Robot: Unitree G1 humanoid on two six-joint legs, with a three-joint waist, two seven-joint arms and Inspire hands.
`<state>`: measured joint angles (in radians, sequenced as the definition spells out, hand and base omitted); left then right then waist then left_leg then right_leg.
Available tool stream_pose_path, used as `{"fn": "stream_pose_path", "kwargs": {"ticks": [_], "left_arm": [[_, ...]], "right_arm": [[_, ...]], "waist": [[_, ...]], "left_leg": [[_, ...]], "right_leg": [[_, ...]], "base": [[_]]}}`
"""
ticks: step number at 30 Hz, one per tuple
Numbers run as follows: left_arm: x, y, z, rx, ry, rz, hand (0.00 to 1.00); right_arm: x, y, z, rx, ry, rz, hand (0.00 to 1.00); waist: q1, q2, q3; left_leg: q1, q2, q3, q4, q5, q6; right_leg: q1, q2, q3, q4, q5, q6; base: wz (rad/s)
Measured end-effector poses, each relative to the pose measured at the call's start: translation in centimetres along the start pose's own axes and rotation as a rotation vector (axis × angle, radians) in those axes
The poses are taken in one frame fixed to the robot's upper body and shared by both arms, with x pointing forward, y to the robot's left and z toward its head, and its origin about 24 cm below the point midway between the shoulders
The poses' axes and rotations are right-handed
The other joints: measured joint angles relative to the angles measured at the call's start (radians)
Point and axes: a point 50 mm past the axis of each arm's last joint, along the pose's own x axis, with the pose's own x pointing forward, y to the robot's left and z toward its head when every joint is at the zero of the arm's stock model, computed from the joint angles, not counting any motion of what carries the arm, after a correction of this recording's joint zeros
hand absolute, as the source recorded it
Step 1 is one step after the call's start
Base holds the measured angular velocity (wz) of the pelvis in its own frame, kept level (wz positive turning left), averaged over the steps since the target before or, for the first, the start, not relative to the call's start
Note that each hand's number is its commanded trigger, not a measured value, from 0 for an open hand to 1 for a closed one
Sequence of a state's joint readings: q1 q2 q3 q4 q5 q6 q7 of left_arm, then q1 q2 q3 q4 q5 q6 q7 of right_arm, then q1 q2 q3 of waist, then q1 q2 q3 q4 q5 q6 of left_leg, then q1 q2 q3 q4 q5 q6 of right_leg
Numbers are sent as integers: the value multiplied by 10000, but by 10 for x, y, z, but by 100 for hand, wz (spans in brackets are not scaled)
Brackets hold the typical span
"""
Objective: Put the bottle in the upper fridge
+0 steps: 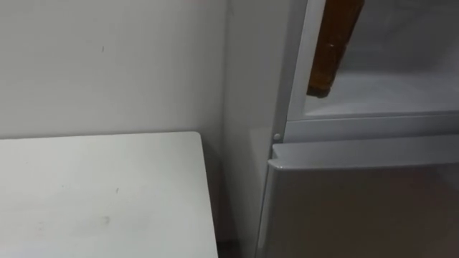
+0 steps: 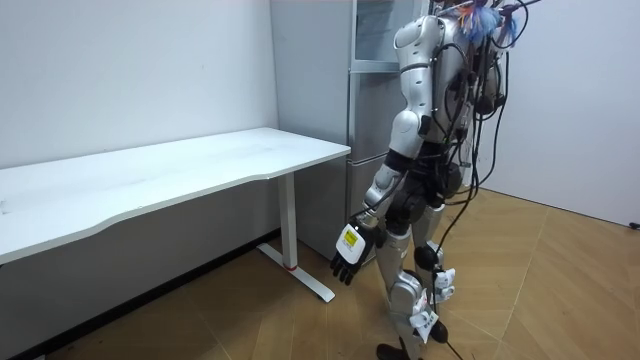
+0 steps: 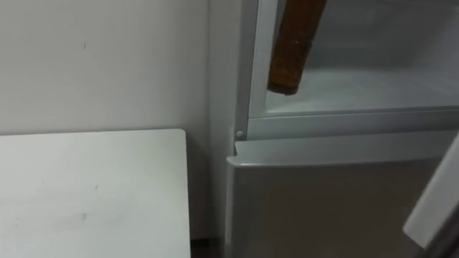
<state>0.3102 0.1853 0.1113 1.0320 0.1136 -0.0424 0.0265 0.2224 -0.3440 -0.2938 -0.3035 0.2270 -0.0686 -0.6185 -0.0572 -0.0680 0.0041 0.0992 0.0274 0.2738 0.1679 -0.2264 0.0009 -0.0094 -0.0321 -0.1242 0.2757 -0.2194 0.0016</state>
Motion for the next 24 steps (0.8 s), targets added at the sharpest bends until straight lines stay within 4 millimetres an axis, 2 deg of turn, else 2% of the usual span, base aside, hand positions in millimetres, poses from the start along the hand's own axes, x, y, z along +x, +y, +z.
{"fn": "stream_pose_path", "kwargs": {"ticks": [9,13,19,24], "left_arm": [[1,-4,4,531,-130,-244,0],[1,-5,4,632,-98,-293,0],[1,-4,5,737,-111,-375,0],[1,-4,4,756,-100,-430,0]], "right_arm": [[-7,18,6,506,-94,691,0],[-10,27,14,725,-464,1291,0],[-14,42,20,920,-909,2467,0],[-18,46,23,917,-1198,2795,0]], "waist": [[324,28,15],[345,141,9],[358,190,2],[340,209,11]], "left_leg": [[5,57,-5,161,-3,-4],[-3,110,-27,156,-19,-30],[2,130,-30,134,-21,-35],[4,132,-35,137,-23,-36]], "right_leg": [[128,20,-45,-63,29,-47],[115,61,-146,-185,75,-66],[238,76,-174,-179,91,-79],[278,79,-181,-203,134,-69]], "base": [[-1],[9],[1],[0]]}}
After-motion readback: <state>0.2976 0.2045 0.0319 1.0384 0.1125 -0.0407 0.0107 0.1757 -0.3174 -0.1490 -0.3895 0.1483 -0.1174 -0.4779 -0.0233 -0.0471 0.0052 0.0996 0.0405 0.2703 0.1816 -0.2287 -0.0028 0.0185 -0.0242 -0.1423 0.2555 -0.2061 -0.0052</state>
